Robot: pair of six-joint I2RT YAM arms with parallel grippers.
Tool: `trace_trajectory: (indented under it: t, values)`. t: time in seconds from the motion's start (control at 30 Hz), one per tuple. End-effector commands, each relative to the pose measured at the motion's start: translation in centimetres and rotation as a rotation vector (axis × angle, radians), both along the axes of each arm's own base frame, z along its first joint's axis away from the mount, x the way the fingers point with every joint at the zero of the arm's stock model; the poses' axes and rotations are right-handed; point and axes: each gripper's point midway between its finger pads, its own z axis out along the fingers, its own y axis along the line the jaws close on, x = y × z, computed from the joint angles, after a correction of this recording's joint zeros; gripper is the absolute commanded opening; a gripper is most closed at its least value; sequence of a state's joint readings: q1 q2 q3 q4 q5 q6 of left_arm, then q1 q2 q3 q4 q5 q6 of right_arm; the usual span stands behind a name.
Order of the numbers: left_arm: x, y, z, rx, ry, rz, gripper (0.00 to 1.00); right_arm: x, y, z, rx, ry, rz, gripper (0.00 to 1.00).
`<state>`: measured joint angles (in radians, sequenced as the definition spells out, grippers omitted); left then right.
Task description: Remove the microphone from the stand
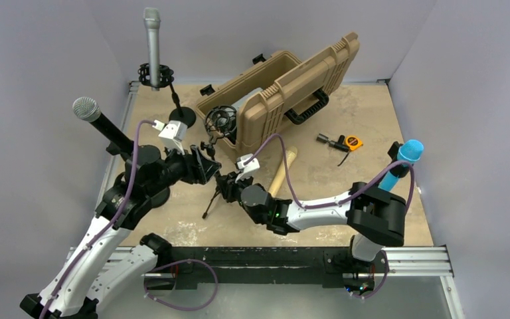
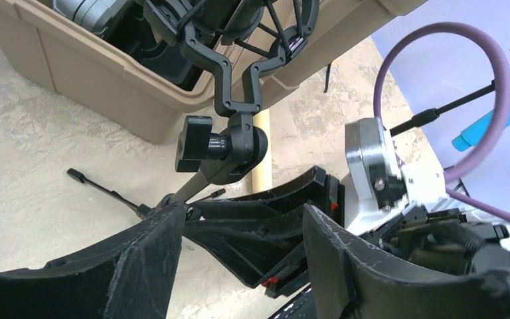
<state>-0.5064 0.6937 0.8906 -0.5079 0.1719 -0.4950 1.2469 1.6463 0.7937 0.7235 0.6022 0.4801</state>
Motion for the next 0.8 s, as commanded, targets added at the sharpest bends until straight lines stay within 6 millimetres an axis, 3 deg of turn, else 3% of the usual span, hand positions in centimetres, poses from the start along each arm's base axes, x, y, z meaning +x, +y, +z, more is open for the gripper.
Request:
trace_trajectory:
  t: [0.0,0.1,0.17,0.37,0.57,0.77]
  values:
    - [0.3,0.4,2.9,-0.019,-0.053,0.023,0.69,1.0,-3.2,-4.1,-0.303,-0.052,-0.215,0.0]
    - [0.7,0.0,3.7,-0.029,-0.032,0.004,0.77,0.1,-2.0,-3.9,-0.297,-0.078,-0.14,0.0]
    - [1.3,-0.4,4.2,-0.043,-0.029,-0.02,0.78,-1.1,-0.6,-2.3,-0.207,-0.093,-0.028,0.0]
    - [2.4,-2.0,4.8,-0.058,-0.094,-0.136,0.76,-4.2,0.8,2.7,-0.022,-0.243,0.243,0.0]
    - [1.8,-2.9,4.2,-0.088,-0.082,-0.197,0.52,-3.9,1.4,5.5,0.052,-0.35,0.401,0.0]
    - [1.0,-0.6,2.4,-0.075,-0.066,-0.042,0.35,-1.9,2.0,4.9,-0.028,-0.36,0.367,0.0]
